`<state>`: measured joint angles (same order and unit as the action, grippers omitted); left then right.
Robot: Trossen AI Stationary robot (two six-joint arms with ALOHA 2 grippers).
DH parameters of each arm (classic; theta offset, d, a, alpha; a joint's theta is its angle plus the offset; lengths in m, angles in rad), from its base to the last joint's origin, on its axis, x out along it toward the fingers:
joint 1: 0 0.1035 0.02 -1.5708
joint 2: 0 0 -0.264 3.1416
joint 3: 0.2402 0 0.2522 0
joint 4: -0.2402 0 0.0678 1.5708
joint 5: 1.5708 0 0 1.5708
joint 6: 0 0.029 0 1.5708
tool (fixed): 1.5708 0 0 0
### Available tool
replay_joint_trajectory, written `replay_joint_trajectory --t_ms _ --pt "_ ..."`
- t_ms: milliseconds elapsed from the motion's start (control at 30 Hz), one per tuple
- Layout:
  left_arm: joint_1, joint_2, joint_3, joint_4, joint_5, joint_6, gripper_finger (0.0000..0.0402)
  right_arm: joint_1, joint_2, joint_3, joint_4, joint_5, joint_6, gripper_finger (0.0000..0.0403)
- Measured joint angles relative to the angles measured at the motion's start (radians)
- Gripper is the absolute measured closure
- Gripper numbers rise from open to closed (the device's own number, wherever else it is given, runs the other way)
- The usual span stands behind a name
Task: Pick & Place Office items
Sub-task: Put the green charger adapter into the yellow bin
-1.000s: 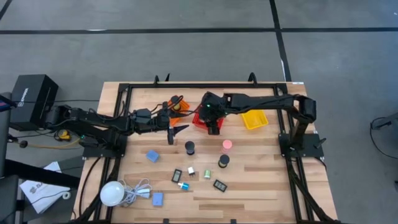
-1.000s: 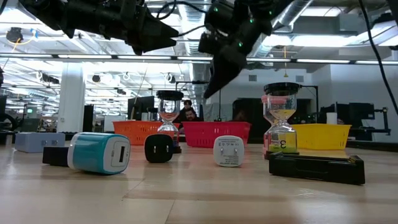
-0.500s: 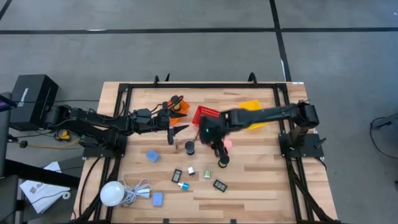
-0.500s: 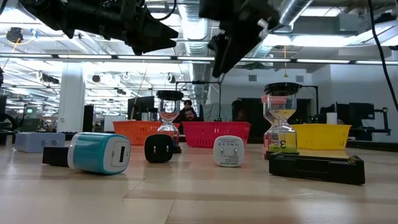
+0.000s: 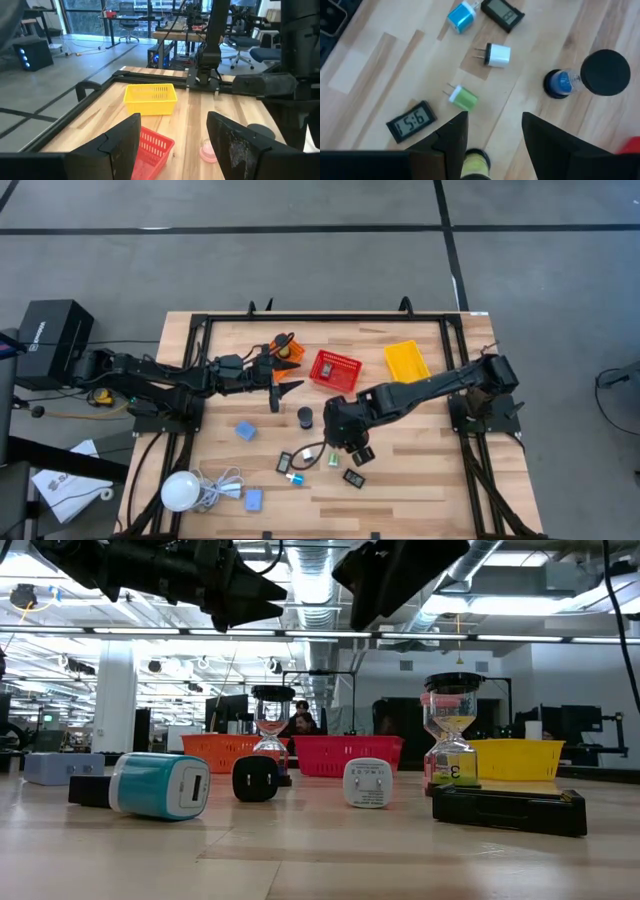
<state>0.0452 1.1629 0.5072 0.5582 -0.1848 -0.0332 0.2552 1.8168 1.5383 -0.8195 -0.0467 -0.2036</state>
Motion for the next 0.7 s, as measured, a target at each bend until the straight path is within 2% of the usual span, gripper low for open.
replay_joint_trajectory --t_ms 100,367,567,700 --pt "0.000 0.000 0.000 0.000 0.000 -0.002 0.0179 0.012 0.000 0.000 0.018 0.001 0.002 0.0225" --pt "-0.019 0.000 0.000 0.000 0.000 0.010 0.0179 0.043 0.003 -0.005 0.086 -0.005 -0.132 0.0223" --pt "-0.019 0.000 0.000 0.001 0.000 0.033 0.0179 0.036 0.003 -0.005 0.101 -0.005 -0.149 0.0181" --pt "-0.019 0.000 0.000 0.005 0.000 0.034 0.0179 0.040 0.038 -0.003 0.120 -0.009 -0.268 0.0152"
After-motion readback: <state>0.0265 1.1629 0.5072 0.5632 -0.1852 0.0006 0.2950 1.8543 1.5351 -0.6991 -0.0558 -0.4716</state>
